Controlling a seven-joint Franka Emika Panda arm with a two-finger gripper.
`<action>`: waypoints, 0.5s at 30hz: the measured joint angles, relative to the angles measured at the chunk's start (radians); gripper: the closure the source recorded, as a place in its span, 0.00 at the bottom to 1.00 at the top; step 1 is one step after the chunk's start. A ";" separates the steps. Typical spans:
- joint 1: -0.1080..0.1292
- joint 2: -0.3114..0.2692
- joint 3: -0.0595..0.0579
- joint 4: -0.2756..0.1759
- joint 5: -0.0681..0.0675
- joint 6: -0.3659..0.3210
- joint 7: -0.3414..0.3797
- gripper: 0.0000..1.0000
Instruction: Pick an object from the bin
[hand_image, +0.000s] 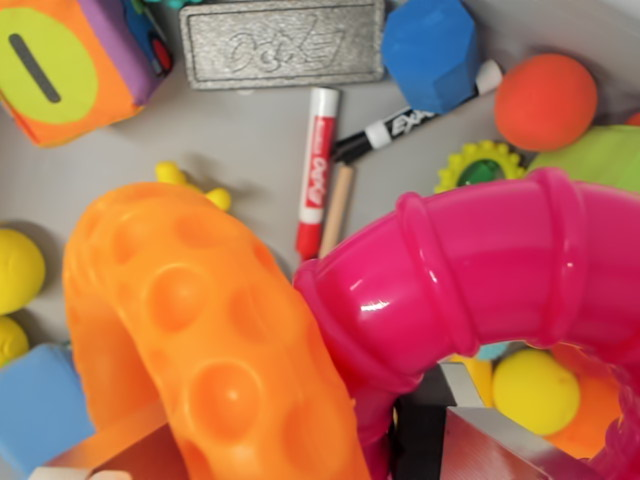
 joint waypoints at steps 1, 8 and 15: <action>0.000 -0.002 0.000 0.003 0.000 -0.005 0.000 1.00; 0.000 -0.012 0.000 0.019 0.001 -0.033 -0.001 1.00; 0.000 -0.018 0.000 0.024 0.001 -0.044 -0.001 1.00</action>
